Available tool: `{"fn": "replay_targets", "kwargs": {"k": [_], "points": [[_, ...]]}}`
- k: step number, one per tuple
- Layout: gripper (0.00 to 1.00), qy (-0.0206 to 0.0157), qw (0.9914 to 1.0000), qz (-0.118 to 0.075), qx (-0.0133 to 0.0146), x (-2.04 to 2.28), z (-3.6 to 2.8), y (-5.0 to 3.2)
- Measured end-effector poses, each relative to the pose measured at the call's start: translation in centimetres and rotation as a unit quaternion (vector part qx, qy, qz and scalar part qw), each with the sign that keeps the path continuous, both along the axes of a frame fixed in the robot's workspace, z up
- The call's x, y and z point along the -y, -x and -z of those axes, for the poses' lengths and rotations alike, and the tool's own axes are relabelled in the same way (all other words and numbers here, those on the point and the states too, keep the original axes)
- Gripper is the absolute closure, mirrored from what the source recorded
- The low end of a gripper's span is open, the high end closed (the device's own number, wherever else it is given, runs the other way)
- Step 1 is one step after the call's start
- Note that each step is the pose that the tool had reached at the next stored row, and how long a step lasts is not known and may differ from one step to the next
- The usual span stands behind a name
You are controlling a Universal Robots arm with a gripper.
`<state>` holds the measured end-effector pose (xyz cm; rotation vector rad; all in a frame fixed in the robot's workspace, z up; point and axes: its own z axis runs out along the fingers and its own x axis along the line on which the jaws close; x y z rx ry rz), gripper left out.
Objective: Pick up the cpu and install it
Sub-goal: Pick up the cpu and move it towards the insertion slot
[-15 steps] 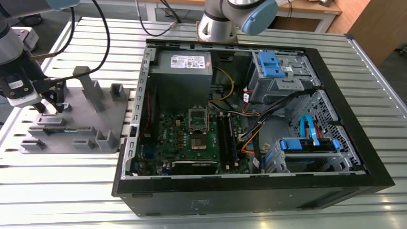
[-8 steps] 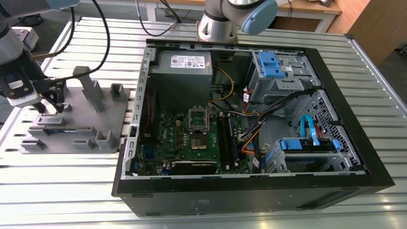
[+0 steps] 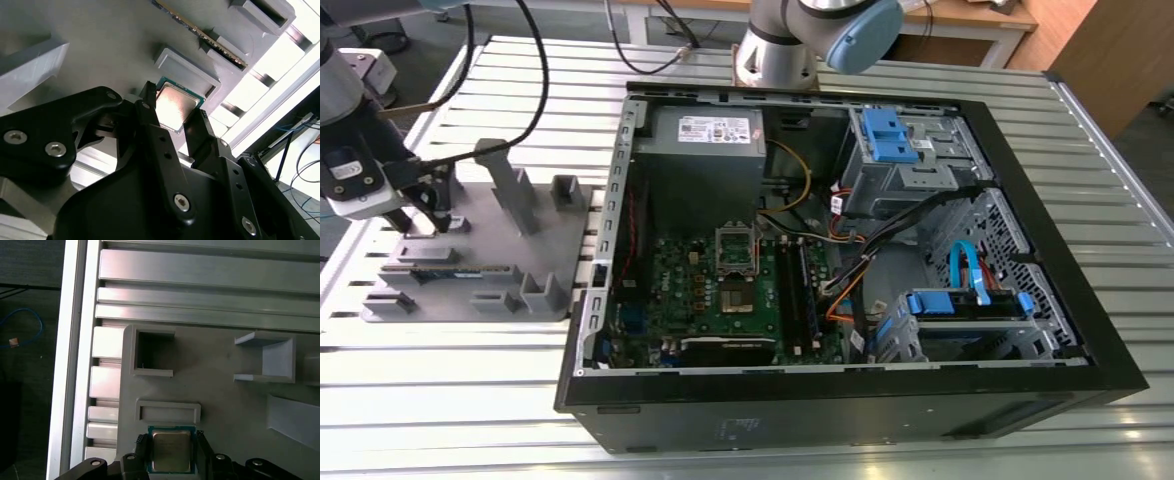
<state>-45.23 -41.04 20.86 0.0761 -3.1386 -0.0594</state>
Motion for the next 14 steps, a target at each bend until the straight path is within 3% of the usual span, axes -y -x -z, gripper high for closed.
{"fn": "replay_targets", "kwargs": {"k": [14], "points": [[0.53,0.0,1.0,0.0,0.0,0.0,-3.77,0.0]]}}
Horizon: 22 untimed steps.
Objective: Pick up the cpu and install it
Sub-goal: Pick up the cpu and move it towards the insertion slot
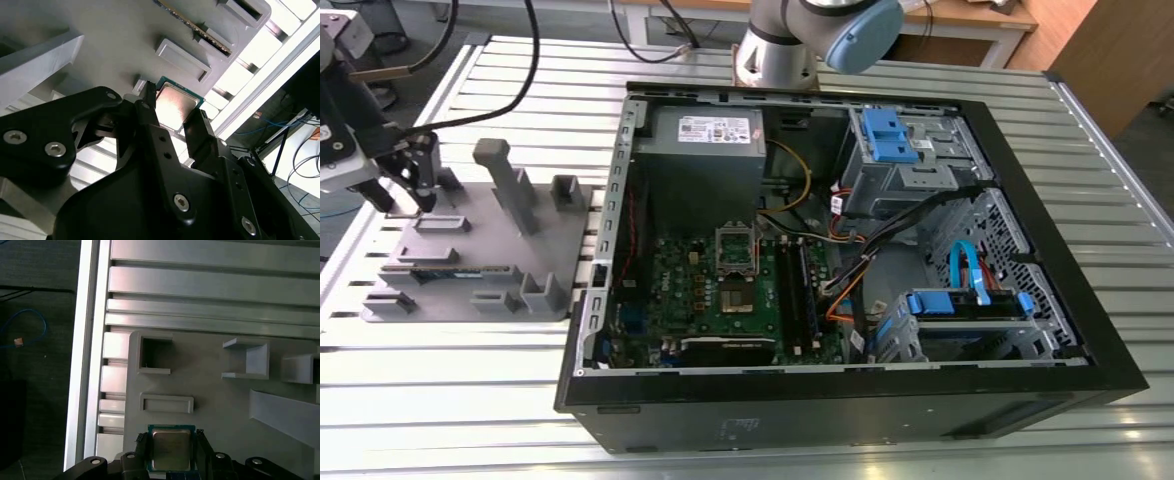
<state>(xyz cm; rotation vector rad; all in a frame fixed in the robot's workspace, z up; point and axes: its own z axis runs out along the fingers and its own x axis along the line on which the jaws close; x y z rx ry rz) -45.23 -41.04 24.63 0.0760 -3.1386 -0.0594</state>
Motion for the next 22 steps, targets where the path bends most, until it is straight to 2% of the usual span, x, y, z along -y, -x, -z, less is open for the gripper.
{"fn": "replay_targets", "kwargs": {"k": [4,7,22], "points": [[0.53,0.0,1.0,0.0,0.0,0.0,-1.12,0.0],[0.53,0.0,1.0,0.0,0.0,0.0,-1.72,0.0],[0.53,0.0,1.0,0.0,0.0,0.0,-1.84,0.0]]}}
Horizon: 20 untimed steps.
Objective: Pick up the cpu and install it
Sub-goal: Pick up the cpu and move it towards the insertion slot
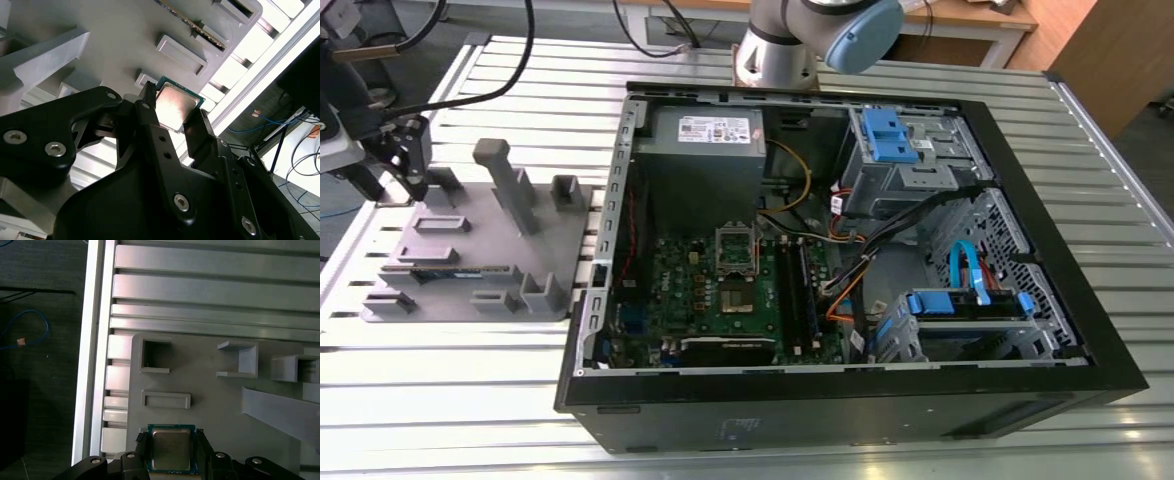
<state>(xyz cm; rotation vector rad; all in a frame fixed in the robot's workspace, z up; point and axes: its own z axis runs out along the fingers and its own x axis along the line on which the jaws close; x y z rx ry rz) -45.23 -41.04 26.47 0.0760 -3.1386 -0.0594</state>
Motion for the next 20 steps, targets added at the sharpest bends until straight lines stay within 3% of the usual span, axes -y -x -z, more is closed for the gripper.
{"fn": "replay_targets", "kwargs": {"k": [7,9,20], "points": [[0.53,0.0,1.0,0.0,0.0,0.0,-0.99,0.0],[0.53,0.0,1.0,0.0,0.0,0.0,-1.91,0.0],[0.53,0.0,1.0,0.0,0.0001,0.0,-4.49,0.0]]}}
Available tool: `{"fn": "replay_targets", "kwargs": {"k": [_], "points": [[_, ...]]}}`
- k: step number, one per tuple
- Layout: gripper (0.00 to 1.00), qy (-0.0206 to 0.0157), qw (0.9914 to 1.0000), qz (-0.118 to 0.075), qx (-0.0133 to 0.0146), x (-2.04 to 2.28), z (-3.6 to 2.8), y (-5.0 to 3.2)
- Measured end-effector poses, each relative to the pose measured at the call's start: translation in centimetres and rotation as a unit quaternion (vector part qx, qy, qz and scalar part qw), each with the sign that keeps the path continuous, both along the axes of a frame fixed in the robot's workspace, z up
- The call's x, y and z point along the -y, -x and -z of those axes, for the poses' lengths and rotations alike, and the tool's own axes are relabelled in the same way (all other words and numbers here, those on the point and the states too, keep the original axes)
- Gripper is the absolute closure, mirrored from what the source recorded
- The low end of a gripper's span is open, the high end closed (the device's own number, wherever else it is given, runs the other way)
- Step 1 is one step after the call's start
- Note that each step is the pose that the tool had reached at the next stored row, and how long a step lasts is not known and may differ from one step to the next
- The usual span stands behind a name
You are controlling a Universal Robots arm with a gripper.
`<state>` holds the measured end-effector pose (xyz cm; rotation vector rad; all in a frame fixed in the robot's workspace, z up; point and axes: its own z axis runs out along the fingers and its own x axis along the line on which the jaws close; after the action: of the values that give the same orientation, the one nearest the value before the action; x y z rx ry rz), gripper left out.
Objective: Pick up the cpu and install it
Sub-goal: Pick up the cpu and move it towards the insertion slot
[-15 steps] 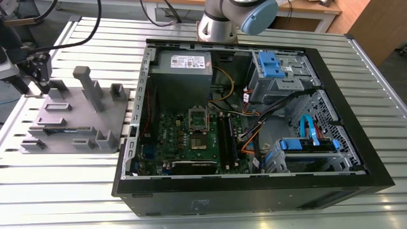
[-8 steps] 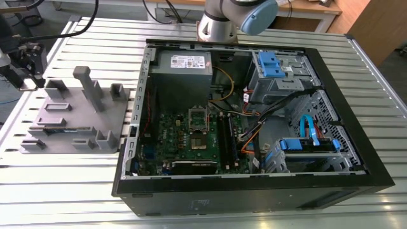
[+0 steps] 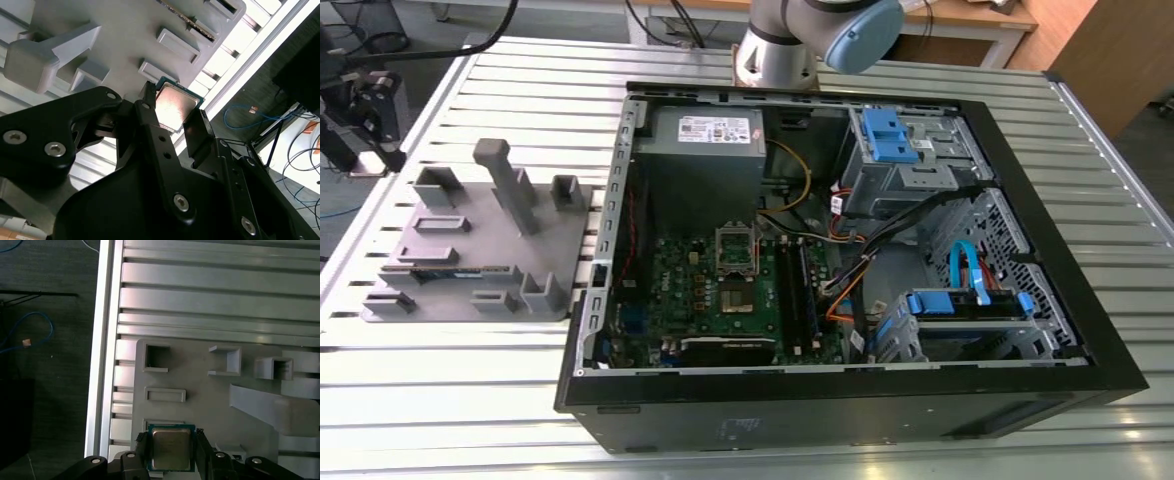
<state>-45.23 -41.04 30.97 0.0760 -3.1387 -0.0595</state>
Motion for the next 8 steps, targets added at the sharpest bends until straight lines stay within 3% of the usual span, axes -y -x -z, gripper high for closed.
{"fn": "replay_targets", "kwargs": {"k": [2,8], "points": [[0.53,0.0,1.0,0.0,0.0,0.0,-0.3,0.0],[0.53,0.0,1.0,0.0,0.0,0.0,-0.39,0.0]]}}
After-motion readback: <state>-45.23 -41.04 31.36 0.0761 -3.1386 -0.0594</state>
